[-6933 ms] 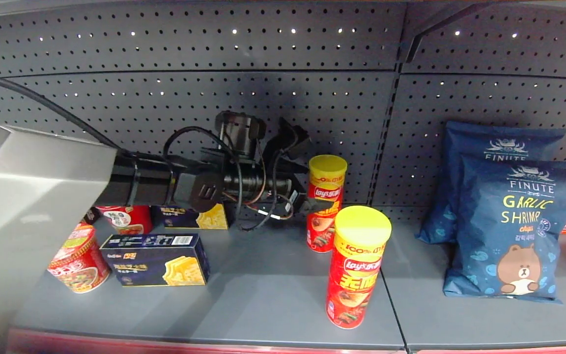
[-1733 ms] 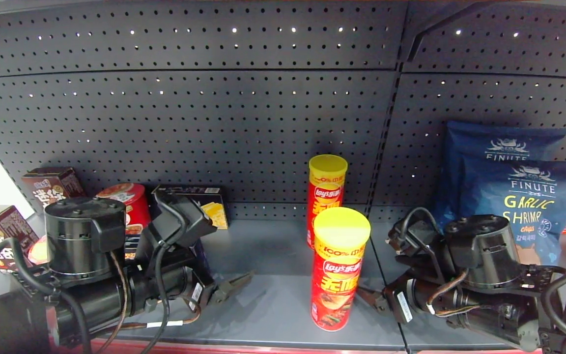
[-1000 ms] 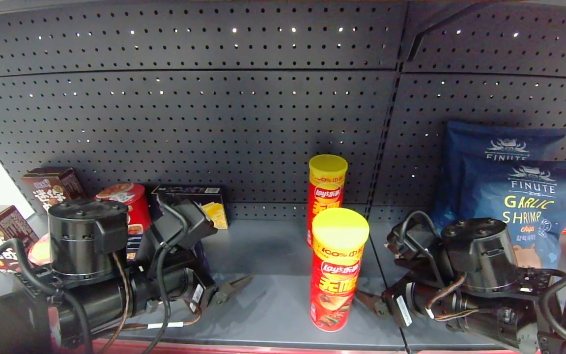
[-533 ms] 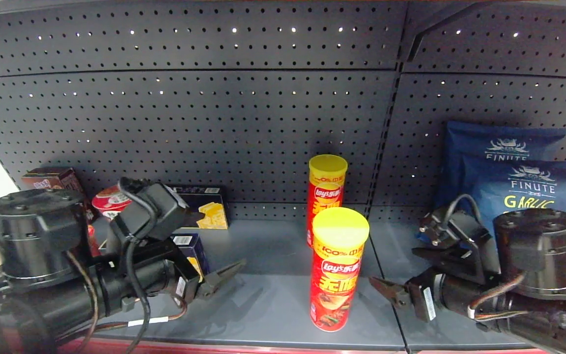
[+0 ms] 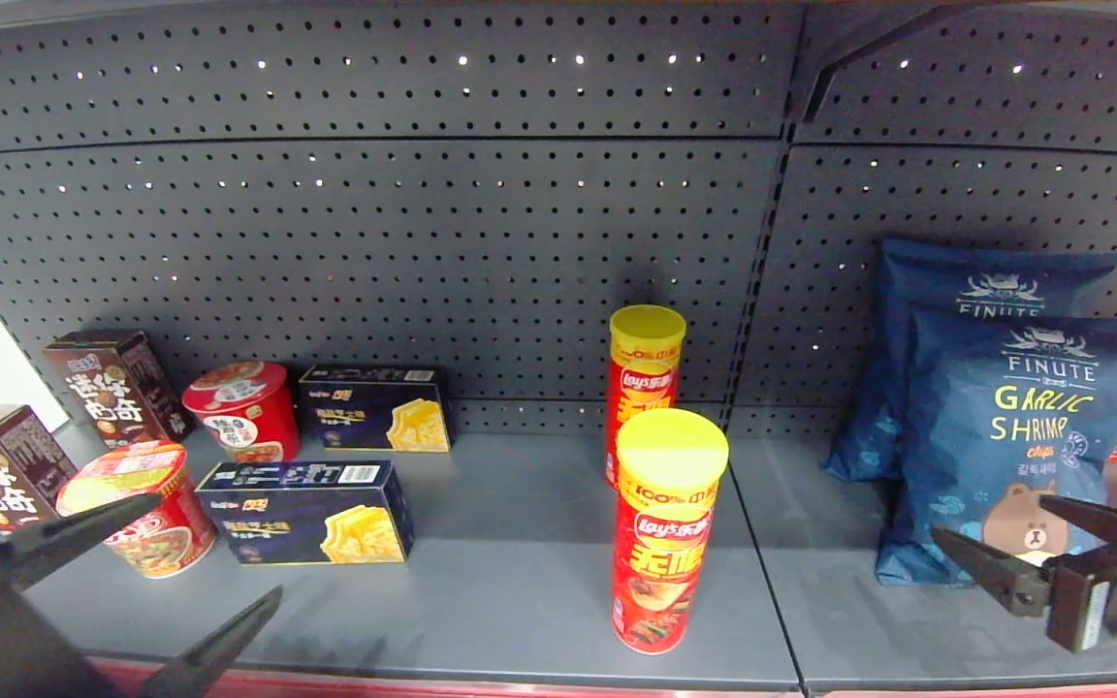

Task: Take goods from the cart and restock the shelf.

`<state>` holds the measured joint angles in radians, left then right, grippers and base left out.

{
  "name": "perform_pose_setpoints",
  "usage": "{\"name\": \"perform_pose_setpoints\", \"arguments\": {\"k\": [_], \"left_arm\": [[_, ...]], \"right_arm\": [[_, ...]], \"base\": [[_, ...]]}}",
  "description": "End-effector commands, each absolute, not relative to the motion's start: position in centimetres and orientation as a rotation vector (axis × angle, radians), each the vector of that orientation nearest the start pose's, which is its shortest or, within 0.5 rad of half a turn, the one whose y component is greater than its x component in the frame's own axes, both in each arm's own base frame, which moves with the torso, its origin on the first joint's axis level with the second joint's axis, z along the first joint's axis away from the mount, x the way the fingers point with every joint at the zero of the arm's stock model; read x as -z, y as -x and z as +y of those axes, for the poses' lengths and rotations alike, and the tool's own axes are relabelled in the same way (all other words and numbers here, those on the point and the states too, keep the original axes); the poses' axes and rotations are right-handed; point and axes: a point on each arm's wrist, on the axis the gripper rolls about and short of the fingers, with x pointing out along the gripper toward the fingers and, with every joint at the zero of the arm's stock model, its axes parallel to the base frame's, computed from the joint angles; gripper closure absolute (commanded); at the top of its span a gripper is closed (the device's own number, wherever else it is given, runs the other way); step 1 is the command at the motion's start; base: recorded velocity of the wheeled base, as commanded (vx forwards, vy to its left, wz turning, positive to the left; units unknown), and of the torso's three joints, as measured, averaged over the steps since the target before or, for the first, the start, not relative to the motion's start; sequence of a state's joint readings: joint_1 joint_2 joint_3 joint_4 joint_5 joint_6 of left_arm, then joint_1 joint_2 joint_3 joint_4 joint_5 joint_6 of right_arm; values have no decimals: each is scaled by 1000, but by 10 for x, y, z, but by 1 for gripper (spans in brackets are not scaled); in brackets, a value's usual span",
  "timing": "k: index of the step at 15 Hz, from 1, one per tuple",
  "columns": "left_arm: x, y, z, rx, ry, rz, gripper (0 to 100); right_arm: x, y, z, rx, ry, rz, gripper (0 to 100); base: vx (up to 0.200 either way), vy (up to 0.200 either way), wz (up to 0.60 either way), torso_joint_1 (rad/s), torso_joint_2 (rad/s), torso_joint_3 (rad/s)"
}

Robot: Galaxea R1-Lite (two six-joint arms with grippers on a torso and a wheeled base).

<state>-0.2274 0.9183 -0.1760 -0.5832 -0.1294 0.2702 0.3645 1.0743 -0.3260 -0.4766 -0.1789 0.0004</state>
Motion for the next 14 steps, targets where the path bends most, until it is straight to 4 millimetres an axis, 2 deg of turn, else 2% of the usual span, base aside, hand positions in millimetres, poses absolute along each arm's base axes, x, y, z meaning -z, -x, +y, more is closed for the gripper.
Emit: {"name": "perform_pose_setpoints", "arguments": {"k": [1, 2, 3, 5, 7, 8, 10, 11, 13, 14], "left_arm": [[-131, -29, -3, 136, -244, 24, 0], [-127, -20, -2, 99, -244, 25, 0], [-120, -5, 0, 39, -242, 17, 0], [-109, 12, 1, -55, -221, 20, 0], [-99, 20, -1, -110, -211, 24, 0], [-98, 20, -1, -106, -179, 9, 0], [-94, 19, -2, -78, -179, 9, 0], [-89, 17, -2, -54, -180, 17, 0], [-85, 16, -2, -31, -182, 14, 0], [-85, 16, -3, 3, -180, 14, 0]], "right_arm": [[-179, -93, 16, -30, 34, 176, 0], [-176, -87, 12, 12, 33, 179, 0], [-167, -73, 4, 98, 29, 180, 0], [-147, -45, -2, 200, 34, 177, 0], [-136, -28, -6, 272, 34, 180, 0], [-126, -5, -7, 346, 24, 139, 0], [-106, 8, -7, 331, 17, 91, 0], [-88, 16, -5, 267, 17, 44, 0], [-84, 25, -2, 104, 13, -7, 0], [-83, 25, -2, 83, 13, -7, 0]], "base": [[0, 0, 0, 0, 0, 0], [0, 0, 0, 0, 0, 0], [0, 0, 0, 0, 0, 0], [0, 0, 0, 0, 0, 0], [0, 0, 0, 0, 0, 0], [0, 0, 0, 0, 0, 0], [0, 0, 0, 0, 0, 0], [0, 0, 0, 0, 0, 0], [0, 0, 0, 0, 0, 0], [0, 0, 0, 0, 0, 0]]}}
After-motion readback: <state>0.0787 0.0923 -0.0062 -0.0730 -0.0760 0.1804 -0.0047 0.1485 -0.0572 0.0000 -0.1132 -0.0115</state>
